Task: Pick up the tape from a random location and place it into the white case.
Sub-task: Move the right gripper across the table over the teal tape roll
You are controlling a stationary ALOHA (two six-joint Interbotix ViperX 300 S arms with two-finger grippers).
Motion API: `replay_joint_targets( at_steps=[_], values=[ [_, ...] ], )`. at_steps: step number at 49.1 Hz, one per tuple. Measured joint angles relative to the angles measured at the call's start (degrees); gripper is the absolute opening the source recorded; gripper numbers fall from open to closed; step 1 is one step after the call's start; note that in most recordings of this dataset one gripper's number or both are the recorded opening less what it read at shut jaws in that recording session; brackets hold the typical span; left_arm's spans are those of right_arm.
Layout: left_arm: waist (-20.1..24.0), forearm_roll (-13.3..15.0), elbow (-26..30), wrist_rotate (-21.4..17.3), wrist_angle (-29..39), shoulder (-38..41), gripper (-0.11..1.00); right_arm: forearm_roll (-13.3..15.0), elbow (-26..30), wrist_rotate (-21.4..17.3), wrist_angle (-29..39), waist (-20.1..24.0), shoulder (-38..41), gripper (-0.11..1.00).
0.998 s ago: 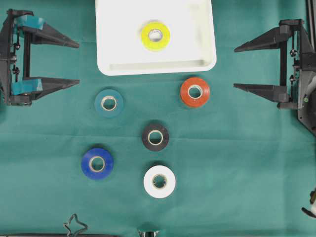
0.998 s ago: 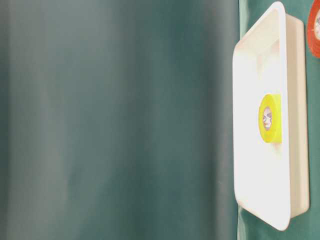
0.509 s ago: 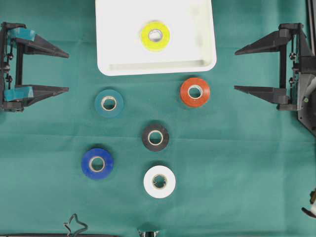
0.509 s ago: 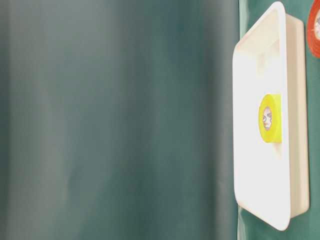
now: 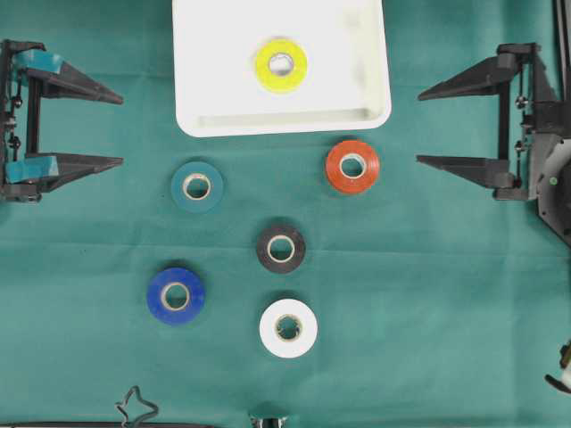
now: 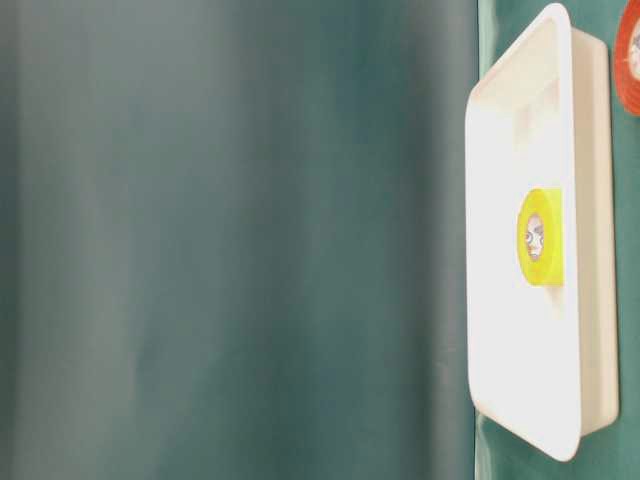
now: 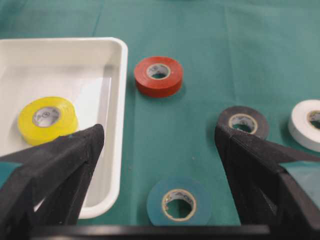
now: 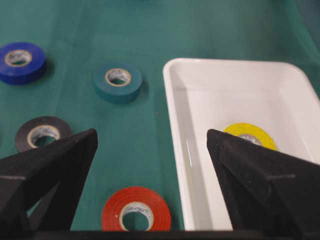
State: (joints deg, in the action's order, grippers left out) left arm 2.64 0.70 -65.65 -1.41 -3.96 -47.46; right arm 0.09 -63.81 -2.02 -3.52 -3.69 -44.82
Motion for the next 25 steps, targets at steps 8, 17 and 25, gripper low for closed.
replay_joint_targets(
  at_steps=[8, 17, 25],
  values=[
    [-0.1, 0.0, 0.0, 0.0, 0.0, 0.0, 0.96, 0.1, 3.0, -0.1, -0.9, 1.6, 5.3, 0.91],
    [0.0, 0.0, 0.0, 0.0, 0.0, -0.1, 0.96, 0.2, 7.0, 0.0, -2.6, 2.6, 12.1, 0.91],
    [-0.1, 0.0, 0.0, 0.0, 0.0, -0.1, 0.96, 0.2, 10.9, 0.0, -4.2, 3.3, 18.1, 0.91]
  ],
)
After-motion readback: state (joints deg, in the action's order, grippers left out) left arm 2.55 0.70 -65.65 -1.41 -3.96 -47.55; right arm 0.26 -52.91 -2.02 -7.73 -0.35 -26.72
